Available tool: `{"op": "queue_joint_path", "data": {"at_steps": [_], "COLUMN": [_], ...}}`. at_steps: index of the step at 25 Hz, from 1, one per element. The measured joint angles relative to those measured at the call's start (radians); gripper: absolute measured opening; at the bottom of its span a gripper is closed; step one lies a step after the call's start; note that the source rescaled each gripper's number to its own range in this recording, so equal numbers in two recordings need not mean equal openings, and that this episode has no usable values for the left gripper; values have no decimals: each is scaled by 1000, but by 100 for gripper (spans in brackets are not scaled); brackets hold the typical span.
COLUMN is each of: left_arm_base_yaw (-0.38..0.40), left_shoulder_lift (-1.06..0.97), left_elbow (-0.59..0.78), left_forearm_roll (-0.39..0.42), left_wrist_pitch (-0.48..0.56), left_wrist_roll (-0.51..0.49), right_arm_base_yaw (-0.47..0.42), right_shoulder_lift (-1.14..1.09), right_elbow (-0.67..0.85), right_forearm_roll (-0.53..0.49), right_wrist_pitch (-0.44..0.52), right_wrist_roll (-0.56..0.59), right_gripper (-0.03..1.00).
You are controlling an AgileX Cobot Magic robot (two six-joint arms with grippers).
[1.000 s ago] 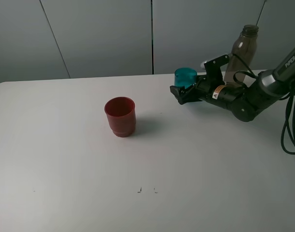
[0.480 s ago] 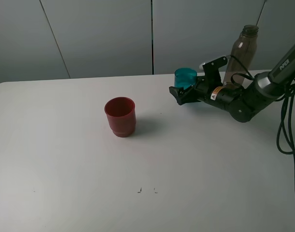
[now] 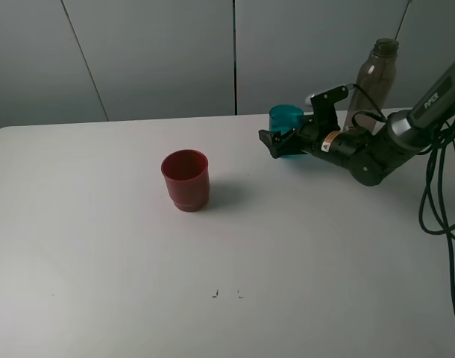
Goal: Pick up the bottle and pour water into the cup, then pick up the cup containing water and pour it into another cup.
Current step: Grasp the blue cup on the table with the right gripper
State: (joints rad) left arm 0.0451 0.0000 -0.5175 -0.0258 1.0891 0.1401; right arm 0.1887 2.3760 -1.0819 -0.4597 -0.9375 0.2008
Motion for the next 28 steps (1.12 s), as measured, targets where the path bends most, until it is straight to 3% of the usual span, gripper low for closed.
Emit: {"op": "queue_joint_path", "data": {"at_steps": [28], "left_arm_base_yaw": [0], "left_shoulder_lift": [0], "left_elbow": [0], "left_forearm_roll": [0], "left_wrist_pitch": [0], "left_wrist_roll": [3], "right_arm_base_yaw": [9], "right_shoulder_lift": [0], "right_elbow": [-3], "right_forearm_roll": [0], "right_wrist_pitch": [-14], "right_wrist_roll": [-22], "right_gripper": [100]}}
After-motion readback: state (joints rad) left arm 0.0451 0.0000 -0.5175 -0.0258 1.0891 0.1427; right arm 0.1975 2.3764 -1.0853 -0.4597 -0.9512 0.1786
